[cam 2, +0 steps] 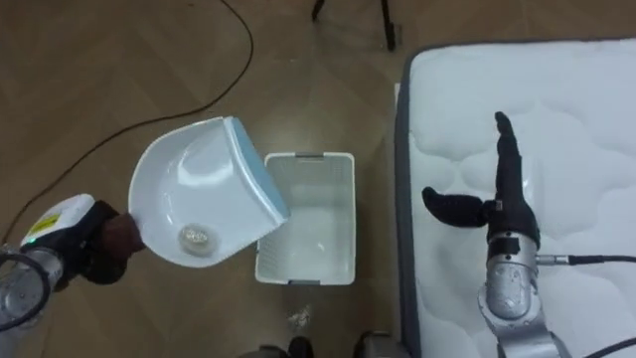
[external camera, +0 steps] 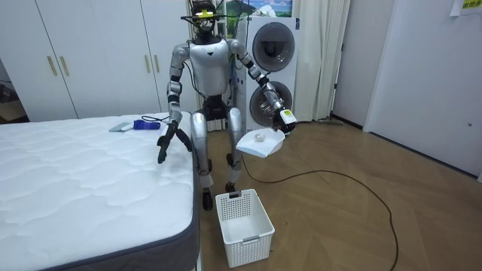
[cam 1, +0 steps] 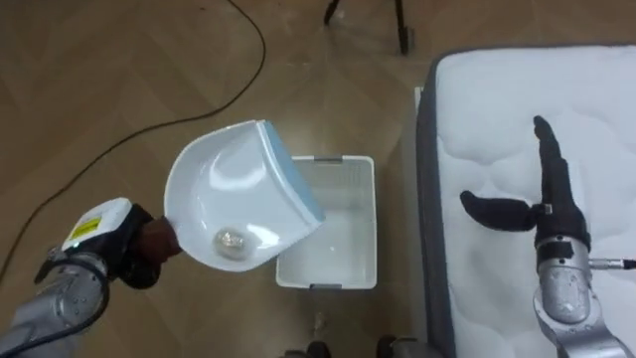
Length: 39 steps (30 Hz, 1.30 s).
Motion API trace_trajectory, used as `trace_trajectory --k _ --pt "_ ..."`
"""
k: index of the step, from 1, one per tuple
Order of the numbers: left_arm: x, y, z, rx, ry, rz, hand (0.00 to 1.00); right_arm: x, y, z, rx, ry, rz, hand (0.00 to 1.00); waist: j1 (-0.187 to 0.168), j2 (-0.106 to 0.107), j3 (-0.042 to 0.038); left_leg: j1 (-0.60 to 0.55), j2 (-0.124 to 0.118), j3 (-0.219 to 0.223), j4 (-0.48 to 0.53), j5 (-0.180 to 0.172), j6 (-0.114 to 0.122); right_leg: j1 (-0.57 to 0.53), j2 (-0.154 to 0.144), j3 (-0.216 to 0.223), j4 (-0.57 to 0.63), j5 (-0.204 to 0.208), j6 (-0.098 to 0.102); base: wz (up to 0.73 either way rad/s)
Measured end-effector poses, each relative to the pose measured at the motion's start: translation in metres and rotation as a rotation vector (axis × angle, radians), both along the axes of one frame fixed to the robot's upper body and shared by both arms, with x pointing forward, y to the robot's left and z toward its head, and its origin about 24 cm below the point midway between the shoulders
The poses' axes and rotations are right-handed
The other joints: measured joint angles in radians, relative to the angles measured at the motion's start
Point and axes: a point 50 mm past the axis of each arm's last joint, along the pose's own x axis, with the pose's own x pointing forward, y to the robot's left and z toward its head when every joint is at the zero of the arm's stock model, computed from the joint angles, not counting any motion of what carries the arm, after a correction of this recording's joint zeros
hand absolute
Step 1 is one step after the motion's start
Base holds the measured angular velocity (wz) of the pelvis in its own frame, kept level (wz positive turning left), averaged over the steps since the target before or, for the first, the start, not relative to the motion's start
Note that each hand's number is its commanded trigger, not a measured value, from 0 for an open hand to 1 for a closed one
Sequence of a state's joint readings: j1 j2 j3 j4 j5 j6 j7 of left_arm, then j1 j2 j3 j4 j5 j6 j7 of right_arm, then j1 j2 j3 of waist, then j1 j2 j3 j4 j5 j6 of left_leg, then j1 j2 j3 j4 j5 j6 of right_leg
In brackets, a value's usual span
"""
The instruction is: Clean bed
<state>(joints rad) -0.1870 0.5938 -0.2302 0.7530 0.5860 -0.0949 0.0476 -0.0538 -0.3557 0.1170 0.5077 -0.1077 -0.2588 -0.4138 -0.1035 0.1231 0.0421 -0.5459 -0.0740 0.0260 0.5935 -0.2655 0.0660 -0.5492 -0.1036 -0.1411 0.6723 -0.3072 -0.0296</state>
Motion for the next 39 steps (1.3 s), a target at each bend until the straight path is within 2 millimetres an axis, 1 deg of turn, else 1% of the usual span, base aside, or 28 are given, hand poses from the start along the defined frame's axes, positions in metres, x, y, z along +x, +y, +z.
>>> trace_trajectory --k 1,2,3,4,5,7,9,11,12,13,15,17,18,20,21,22,23,25,28,33,34,36,39 --pt "0.001 0.002 0.001 0.023 0.014 -0.006 1.0 -0.001 0.001 -0.002 -0.008 0.01 0.006 0.0 -0.008 0.007 -0.0027 0.004 -0.012 0.005 -0.003 0.004 0.004 -0.011 -0.014 0.001 0.02 -0.005 0.006 0.06" --pt "0.004 0.002 0.003 0.041 0.02 -0.012 1.0 -0.002 0.002 -0.002 -0.012 0.013 0.011 0.0 -0.014 0.016 -0.0022 0.004 -0.021 0.006 -0.006 0.008 0.006 -0.02 -0.027 0.001 0.036 -0.006 0.008 0.09" --pt "0.006 0.001 0.004 0.044 0.021 -0.015 1.0 -0.001 0.002 -0.003 -0.016 0.014 0.015 0.0 -0.018 0.022 -0.0016 0.003 -0.025 0.006 -0.008 0.009 0.008 -0.023 -0.032 0.0 0.041 -0.008 0.011 0.12" --pt "0.009 -0.001 0.005 0.054 0.028 -0.025 1.0 -0.001 0.003 -0.003 -0.023 0.016 0.022 0.0 -0.028 0.038 -0.0008 -0.001 -0.026 0.012 -0.009 0.011 0.011 -0.023 -0.033 0.002 0.039 -0.009 0.012 0.08" --pt "0.01 -0.002 0.005 0.062 0.039 -0.036 1.0 -0.001 0.005 -0.004 -0.032 0.022 0.035 0.0 -0.033 0.049 -0.0006 -0.001 -0.025 0.025 -0.011 0.012 0.014 -0.024 -0.036 0.005 0.038 -0.011 0.016 0.0" --pt "0.011 -0.001 0.005 0.083 0.056 -0.047 1.0 -0.002 0.006 -0.005 -0.038 0.033 0.046 0.0 -0.035 0.06 0.0003 -0.002 -0.025 0.038 -0.011 0.012 0.015 -0.028 -0.035 0.016 0.038 -0.013 0.019 -0.12" --pt "0.009 0.004 0.006 0.12 0.086 -0.054 1.0 -0.002 0.007 -0.006 -0.037 0.045 0.05 0.0 -0.044 0.068 -0.0003 -0.008 -0.024 0.047 -0.015 0.012 0.016 -0.037 -0.034 0.024 0.041 -0.013 0.019 -0.1" --pt "0.004 0.017 0.008 0.177 0.126 -0.051 1.0 -0.001 0.01 -0.004 -0.021 0.042 0.063 0.0 -0.062 0.076 0.0001 -0.023 -0.026 0.062 -0.022 0.014 0.024 -0.068 -0.039 0.035 0.061 -0.013 0.019 -0.05" --pt "0.003 0.02 0.008 0.188 0.137 -0.046 1.0 -0.001 0.011 -0.004 -0.019 0.045 0.062 0.0 -0.064 0.077 -0.0004 -0.025 -0.026 0.067 -0.022 0.015 0.025 -0.073 -0.039 0.039 0.064 -0.013 0.019 -0.13" --pt "0.0 0.025 0.007 0.198 0.157 -0.031 1.0 -0.003 0.01 -0.005 -0.021 0.052 0.062 0.0 -0.065 0.079 -0.0001 -0.026 -0.026 0.079 -0.021 0.015 0.025 -0.084 -0.039 0.052 0.076 -0.013 0.019 -0.17" --pt "-0.004 0.031 0.005 0.21 0.191 -0.008 1.0 -0.006 0.007 -0.006 -0.035 0.069 0.062 0.0 -0.073 0.092 -0.001 -0.026 -0.026 0.084 -0.021 0.017 0.027 -0.087 -0.039 0.057 0.077 -0.014 0.018 -0.08" --pt "-0.01 0.041 0.005 0.236 0.222 0.02 1.0 -0.01 0.005 -0.01 -0.047 0.093 0.071 0.0 -0.086 0.105 0.0004 -0.026 -0.028 0.087 -0.022 0.019 0.027 -0.089 -0.041 0.06 0.076 -0.018 0.018 0.0" --pt "-0.01 0.043 0.005 0.242 0.231 0.025 1.0 -0.011 0.005 -0.01 -0.05 0.1 0.073 0.0 -0.088 0.11 0.0005 -0.026 -0.027 0.088 -0.022 0.019 0.027 -0.09 -0.04 0.061 0.075 -0.018 0.018 -0.04" --pt "-0.014 0.047 0.003 0.252 0.263 0.037 1.0 -0.011 0.005 -0.01 -0.054 0.102 0.078 0.0 -0.095 0.13 0.0004 -0.028 -0.027 0.097 -0.023 0.019 0.027 -0.099 -0.038 0.071 0.08 -0.018 0.018 -0.08" --pt "-0.015 0.047 0.002 0.254 0.27 0.037 1.0 -0.011 0.005 -0.009 -0.052 0.097 0.08 0.0 -0.095 0.135 0.0007 -0.028 -0.027 0.102 -0.023 0.019 0.027 -0.101 -0.039 0.075 0.083 -0.018 0.018 -0.13" --pt "-0.015 0.048 0.001 0.258 0.28 0.036 1.0 -0.01 0.006 -0.008 -0.047 0.091 0.086 0.0 -0.095 0.14 -0.0009 -0.028 -0.028 0.111 -0.023 0.019 0.027 -0.108 -0.039 0.087 0.093 -0.022 0.02 -0.12" --pt "-0.016 0.048 0.001 0.258 0.282 0.039 1.0 -0.009 0.007 -0.006 -0.041 0.083 0.089 0.0 -0.095 0.146 0.0005 -0.029 -0.029 0.116 -0.025 0.019 0.027 -0.114 -0.039 0.092 0.096 -0.023 0.019 -0.1" --pt "-0.015 0.049 0.001 0.261 0.283 0.043 1.0 -0.008 0.008 -0.003 -0.031 0.073 0.094 0.0 -0.096 0.151 0.0027 -0.029 -0.029 0.123 -0.026 0.019 0.027 -0.12 -0.039 0.098 0.102 -0.026 0.017 -0.07" --pt "-0.012 0.048 0.003 0.27 0.281 0.042 1.0 -0.007 0.01 -0.001 -0.024 0.065 0.1 0.0 -0.099 0.154 0.0027 -0.032 -0.027 0.138 -0.029 0.019 0.027 -0.133 -0.039 0.108 0.113 -0.032 0.016 -0.03" --pt "-0.01 0.048 0.005 0.284 0.28 0.035 1.0 -0.004 0.012 0.0 -0.005 0.06 0.108 0.0 -0.11 0.159 0.0031 -0.038 -0.025 0.141 -0.031 0.019 0.026 -0.141 -0.036 0.111 0.114 -0.033 0.014 -0.01" --pt "-0.01 0.048 0.005 0.288 0.281 0.034 1.0 -0.003 0.012 0.001 0.0 0.056 0.108 0.0 -0.109 0.159 0.0031 -0.041 -0.025 0.148 -0.031 0.019 0.026 -0.148 -0.036 0.115 0.117 -0.033 0.014 -0.06" --pt "-0.011 0.049 0.005 0.301 0.29 0.026 1.0 -0.001 0.013 0.002 0.004 0.048 0.112 0.0 -0.111 0.16 0.0033 -0.046 -0.025 0.161 -0.03 0.018 0.026 -0.16 -0.036 0.125 0.125 -0.035 0.016 -0.07" --pt "-0.009 0.055 0.012 0.331 0.285 0.027 1.0 -0.001 0.015 0.002 0.001 0.051 0.127 0.0 -0.115 0.165 0.0042 -0.059 -0.024 0.163 -0.028 0.018 0.026 -0.171 -0.036 0.124 0.125 -0.035 0.016 0.01"
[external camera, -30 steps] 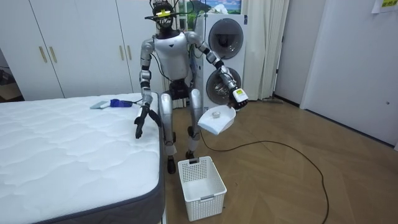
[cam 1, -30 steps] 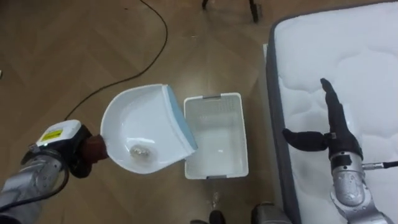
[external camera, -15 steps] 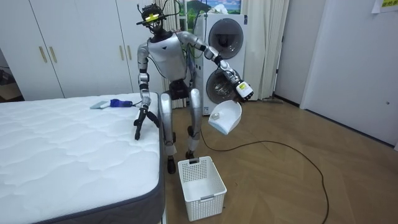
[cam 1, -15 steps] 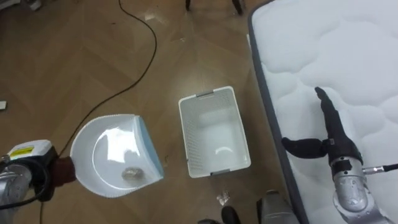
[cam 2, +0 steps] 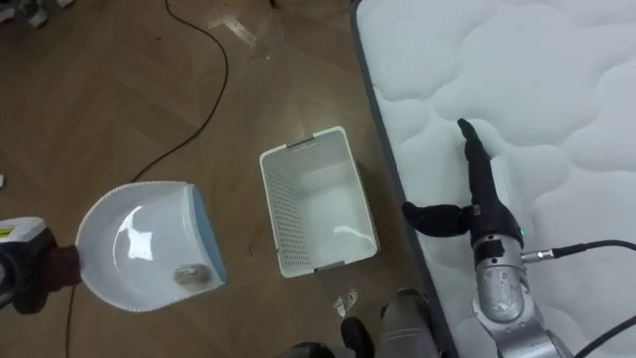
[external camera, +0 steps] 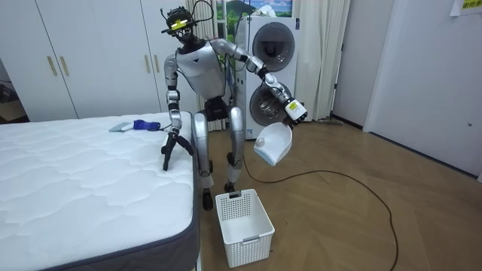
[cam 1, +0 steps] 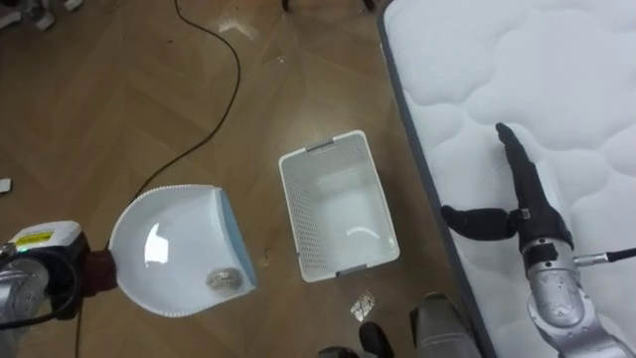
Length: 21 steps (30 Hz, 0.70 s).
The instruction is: Clean bed
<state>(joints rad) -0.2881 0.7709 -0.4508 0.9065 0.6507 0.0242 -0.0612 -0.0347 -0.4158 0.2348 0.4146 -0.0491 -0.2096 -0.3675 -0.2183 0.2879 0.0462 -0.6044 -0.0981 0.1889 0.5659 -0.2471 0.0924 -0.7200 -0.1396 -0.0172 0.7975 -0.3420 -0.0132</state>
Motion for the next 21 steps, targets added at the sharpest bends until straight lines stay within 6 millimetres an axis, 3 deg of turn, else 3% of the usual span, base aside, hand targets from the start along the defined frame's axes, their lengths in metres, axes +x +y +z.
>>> trace_trajectory --k 4,8,21 --pt "0.006 0.01 0.015 0.079 0.0 -0.03 1.0 0.0 -0.004 0.003 -0.016 -0.013 0.01 0.0 -0.002 0.019 0.0085 0.0 0.0 0.001 0.0 0.0 0.0 0.001 0.0 -0.003 0.0 0.0 0.0 0.02" --pt "0.009 0.018 0.026 0.116 -0.018 -0.027 1.0 -0.001 -0.005 0.004 -0.017 -0.021 0.013 0.0 -0.003 0.033 0.0097 0.008 -0.001 0.006 -0.006 0.0 0.0 0.002 -0.002 0.003 0.004 0.0 0.0 -0.02" --pt "0.02 0.017 0.037 0.187 -0.028 -0.077 1.0 -0.006 -0.006 -0.004 -0.053 0.001 0.03 0.0 -0.023 0.033 0.012 0.043 -0.003 0.031 -0.029 0.001 -0.001 0.026 -0.017 -0.004 0.002 -0.013 -0.001 0.02"
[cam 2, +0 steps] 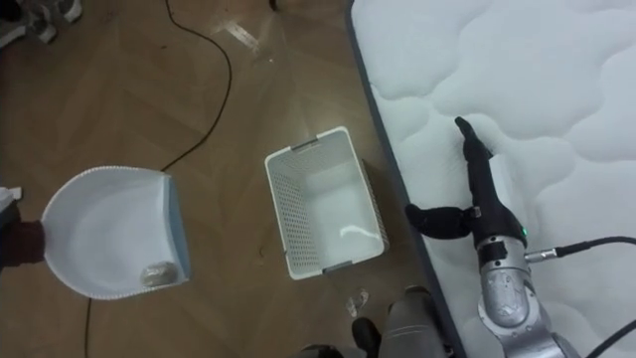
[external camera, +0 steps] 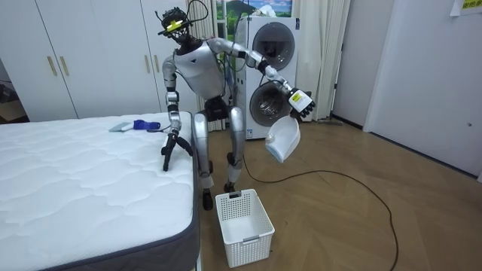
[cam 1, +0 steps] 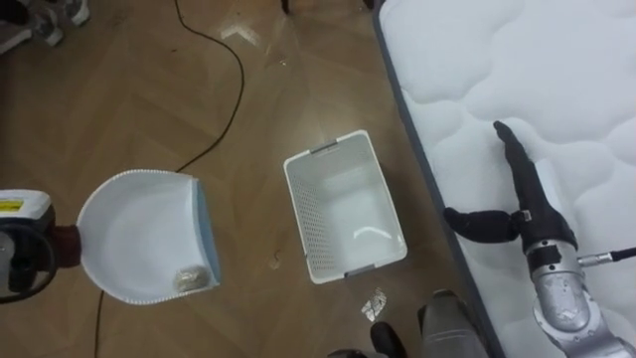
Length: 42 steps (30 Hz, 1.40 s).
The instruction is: Clean bed
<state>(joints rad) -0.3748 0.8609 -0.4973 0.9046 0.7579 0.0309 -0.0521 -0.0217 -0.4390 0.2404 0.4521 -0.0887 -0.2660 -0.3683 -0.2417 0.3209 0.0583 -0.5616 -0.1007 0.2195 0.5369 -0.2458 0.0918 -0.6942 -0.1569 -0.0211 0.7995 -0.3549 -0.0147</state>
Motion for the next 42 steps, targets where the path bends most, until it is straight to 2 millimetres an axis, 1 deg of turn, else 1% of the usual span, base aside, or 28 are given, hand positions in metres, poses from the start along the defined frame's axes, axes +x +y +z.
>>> trace_trajectory --k 3,5,6,7,8,11,13,17,23,25,29,31,33,35,37,42 --pt "0.01 0.0 0.012 0.019 -0.029 -0.017 1.0 0.0 0.0 0.0 0.003 -0.005 -0.002 0.0 -0.001 0.004 0.0023 -0.001 0.0 0.001 0.002 0.0 0.0 0.0 0.0 0.0 -0.004 0.0 0.001 0.0" --pt "0.017 0.0 0.022 0.031 -0.062 -0.024 1.0 0.0 0.0 0.002 0.007 -0.023 -0.005 0.0 -0.002 0.014 0.0071 -0.002 -0.001 0.003 0.002 0.0 0.0 -0.001 0.0 0.002 -0.004 -0.002 0.003 0.0" --pt "0.018 0.002 0.025 0.037 -0.068 -0.025 1.0 0.001 0.0 0.003 0.01 -0.028 -0.003 0.0 -0.002 0.017 0.0084 -0.002 -0.001 0.004 0.002 0.0 0.0 -0.002 0.0 0.004 -0.003 -0.003 0.003 0.0" --pt "0.018 0.005 0.031 0.053 -0.075 -0.024 1.0 0.002 0.001 0.005 0.013 -0.038 0.003 0.0 -0.007 0.024 0.0117 -0.003 -0.001 0.009 0.001 0.0 0.0 -0.005 0.0 0.006 -0.002 -0.004 0.003 -0.07" --pt "0.017 0.01 0.036 0.069 -0.08 -0.021 1.0 0.003 0.002 0.006 0.015 -0.043 0.011 0.0 -0.013 0.027 0.0129 -0.001 0.0 0.021 -0.001 0.0 0.0 -0.008 0.0 0.014 0.001 -0.007 0.004 -0.09" --pt "0.014 0.02 0.048 0.109 -0.088 -0.009 1.0 0.005 0.004 0.007 0.02 -0.041 0.034 0.0 -0.028 0.034 0.0146 0.008 0.0 0.033 -0.006 0.0 0.0 -0.008 0.0 0.024 0.007 -0.011 0.002 -0.08" --pt "0.013 0.024 0.054 0.128 -0.095 -0.012 1.0 0.005 0.005 0.007 0.021 -0.041 0.043 0.0 -0.032 0.034 0.0146 0.013 0.0 0.043 -0.008 0.0 0.0 -0.008 0.0 0.03 0.012 -0.013 0.001 -0.06" --pt "0.017 0.02 0.063 0.198 -0.105 -0.075 1.0 0.006 0.005 0.007 0.02 -0.03 0.06 0.0 -0.035 0.036 0.0148 0.033 -0.001 0.058 -0.02 0.0 0.0 -0.002 0.0 0.042 0.016 -0.014 0.002 -0.07" --pt "0.02 0.02 0.067 0.228 -0.122 -0.099 1.0 0.01 0.006 0.009 0.016 -0.023 0.083 0.0 -0.044 0.042 0.0174 0.045 0.001 0.079 -0.025 0.0 0.0 0.001 0.001 0.051 0.02 -0.014 0.002 -0.05" --pt "0.022 0.018 0.069 0.256 -0.119 -0.116 1.0 0.011 0.006 0.009 0.011 -0.021 0.092 0.0 -0.053 0.046 0.0193 0.045 0.001 0.08 -0.025 0.0 0.001 0.002 -0.001 0.047 0.02 -0.015 0.002 0.04" --pt "0.03 0.013 0.075 0.311 -0.112 -0.159 1.0 0.011 0.007 0.01 0.003 -0.018 0.102 0.0 -0.057 0.046 0.0196 0.046 0.001 0.082 -0.025 0.0 0.001 0.003 -0.001 0.048 0.021 -0.015 0.002 0.0" --pt "0.031 0.012 0.075 0.324 -0.108 -0.167 1.0 0.012 0.008 0.01 0.002 -0.019 0.106 0.0 -0.064 0.046 0.0197 0.046 0.001 0.082 -0.025 0.0 0.001 0.003 -0.002 0.046 0.021 -0.016 0.002 0.0" --pt "0.031 0.012 0.075 0.324 -0.106 -0.169 1.0 0.012 0.008 0.011 -0.002 -0.015 0.113 0.0 -0.069 0.046 0.02 0.046 0.002 0.085 -0.026 0.0 0.001 0.003 -0.001 0.046 0.02 -0.016 0.002 0.0" --pt "0.031 0.011 0.073 0.321 -0.098 -0.175 1.0 0.012 0.008 0.011 -0.002 -0.014 0.114 0.0 -0.07 0.045 0.0205 0.049 0.007 0.108 -0.027 0.0 0.001 0.003 -0.001 0.05 0.02 -0.016 0.002 -0.02" --pt "0.03 0.01 0.07 0.304 -0.093 -0.174 1.0 0.012 0.008 0.01 -0.001 -0.012 0.114 0.0 -0.072 0.045 0.0206 0.052 0.007 0.108 -0.027 0.0 0.001 0.007 0.0 0.05 0.018 -0.016 0.002 0.0" --pt "0.028 0.01 0.065 0.232 -0.108 -0.142 1.0 0.011 0.008 0.009 0.027 -0.01 0.103 0.0 -0.073 0.041 0.0245 0.068 0.007 0.109 -0.035 0.0 0.001 0.02 0.0 0.05 0.016 -0.016 0.002 0.0"
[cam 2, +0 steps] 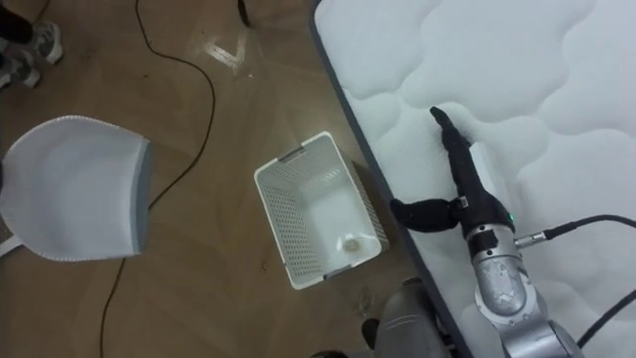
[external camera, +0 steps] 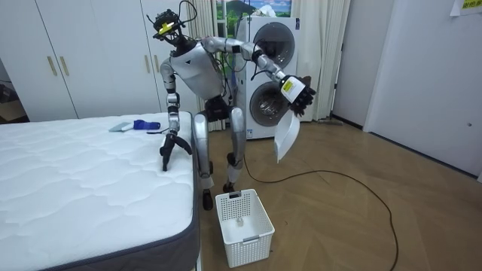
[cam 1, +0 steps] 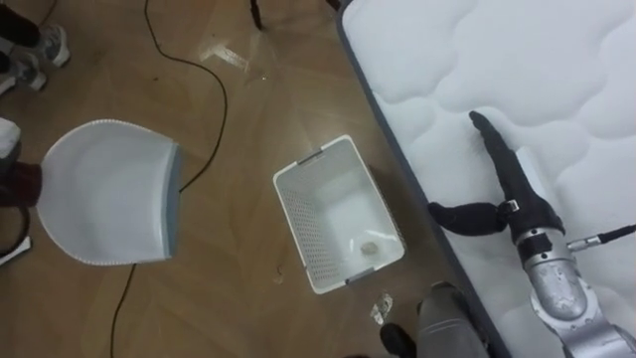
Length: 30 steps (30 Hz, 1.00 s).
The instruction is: Clean bed
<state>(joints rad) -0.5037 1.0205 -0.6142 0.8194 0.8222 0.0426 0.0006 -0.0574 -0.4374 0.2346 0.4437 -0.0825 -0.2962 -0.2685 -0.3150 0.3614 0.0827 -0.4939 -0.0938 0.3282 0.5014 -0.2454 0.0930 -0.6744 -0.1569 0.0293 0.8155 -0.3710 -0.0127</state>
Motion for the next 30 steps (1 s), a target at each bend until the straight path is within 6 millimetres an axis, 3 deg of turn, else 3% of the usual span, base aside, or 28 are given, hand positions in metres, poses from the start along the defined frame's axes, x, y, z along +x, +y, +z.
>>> trace_trajectory --k 3,6,9,12,13,14,15,17,19,23,25,30 --pt "-0.001 -0.002 -0.005 -0.035 -0.021 -0.003 1.0 -0.001 -0.003 0.0 0.003 0.002 -0.006 0.0 0.0 -0.002 0.0017 0.004 0.0 -0.001 0.001 0.0 0.0 0.005 0.0 -0.002 0.001 -0.001 0.0 0.0" --pt "0.005 -0.019 -0.018 -0.095 -0.04 -0.044 1.0 -0.002 -0.008 0.0 0.015 0.009 -0.024 0.0 0.01 -0.008 0.0056 0.023 -0.001 -0.003 0.001 0.0 0.0 0.026 -0.001 -0.004 0.0 -0.005 0.003 0.01" --pt "0.011 -0.039 -0.024 -0.173 -0.071 -0.099 1.0 -0.007 -0.013 -0.001 0.008 0.014 -0.028 0.0 0.026 -0.029 0.0059 0.028 0.0 -0.004 0.005 0.0 0.0 0.031 0.0 -0.003 0.0 -0.006 0.002 0.0" --pt "0.016 -0.061 -0.03 -0.293 -0.118 -0.149 1.0 -0.013 -0.014 -0.007 0.035 0.035 -0.048 0.0 0.046 -0.067 -0.0038 0.033 0.012 -0.013 0.026 -0.001 -0.001 0.05 0.014 -0.003 -0.012 -0.003 -0.002 -0.12" --pt "0.013 -0.068 -0.031 -0.351 -0.141 -0.172 1.0 -0.017 -0.015 -0.012 0.049 0.056 -0.066 0.0 0.063 -0.089 -0.0114 0.035 0.016 -0.037 0.035 -0.003 -0.005 0.057 0.023 0.002 -0.021 0.003 -0.007 -0.41" --pt "0.009 -0.076 -0.033 -0.407 -0.167 -0.198 1.0 -0.021 -0.017 -0.015 0.063 0.07 -0.08 0.0 0.08 -0.108 -0.0209 0.041 0.024 -0.051 0.041 -0.01 -0.016 0.067 0.042 0.013 -0.033 0.009 -0.01 -0.49" --pt "0.005 -0.079 -0.036 -0.435 -0.181 -0.208 1.0 -0.024 -0.018 -0.016 0.067 0.077 -0.087 0.0 0.09 -0.113 -0.0234 0.048 0.03 -0.064 0.043 -0.015 -0.022 0.076 0.055 0.022 -0.045 0.015 -0.011 -0.65" --pt "-0.007 -0.094 -0.046 -0.575 -0.224 -0.207 1.0 -0.038 -0.026 -0.026 0.097 0.126 -0.154 0.0 0.144 -0.14 -0.0391 0.091 0.04 -0.132 0.043 -0.027 -0.038 0.13 0.099 0.052 -0.092 0.035 -0.016 -0.77" --pt "-0.016 -0.101 -0.048 -0.701 -0.295 -0.192 1.0 -0.048 -0.03 -0.033 0.142 0.152 -0.223 0.0 0.185 -0.156 -0.0477 0.119 0.057 -0.143 0.039 -0.035 -0.049 0.16 0.133 0.083 -0.131 0.055 -0.019 -0.81" --pt "-0.024 -0.122 -0.049 -0.953 -0.398 -0.17 1.0 -0.055 -0.029 -0.039 0.217 0.144 -0.327 0.0 0.181 -0.179 -0.0578 0.207 0.066 -0.153 -0.017 -0.037 -0.052 0.249 0.165 0.111 -0.213 0.087 -0.013 -0.43" --pt "-0.027 -0.135 -0.054 -1.075 -0.42 -0.152 1.0 -0.055 -0.024 -0.039 0.259 0.13 -0.347 0.0 0.182 -0.203 -0.0621 0.264 0.066 -0.152 -0.062 -0.037 -0.052 0.287 0.177 0.135 -0.234 0.093 -0.01 -0.42" --pt "-0.036 -0.173 -0.069 -1.369 -0.446 -0.119 1.0 -0.059 -0.014 -0.041 0.353 0.111 -0.397 0.0 0.163 -0.256 -0.0708 0.356 0.075 -0.141 -0.139 -0.036 -0.052 0.364 0.198 0.148 -0.323 0.133 0.002 -0.29"
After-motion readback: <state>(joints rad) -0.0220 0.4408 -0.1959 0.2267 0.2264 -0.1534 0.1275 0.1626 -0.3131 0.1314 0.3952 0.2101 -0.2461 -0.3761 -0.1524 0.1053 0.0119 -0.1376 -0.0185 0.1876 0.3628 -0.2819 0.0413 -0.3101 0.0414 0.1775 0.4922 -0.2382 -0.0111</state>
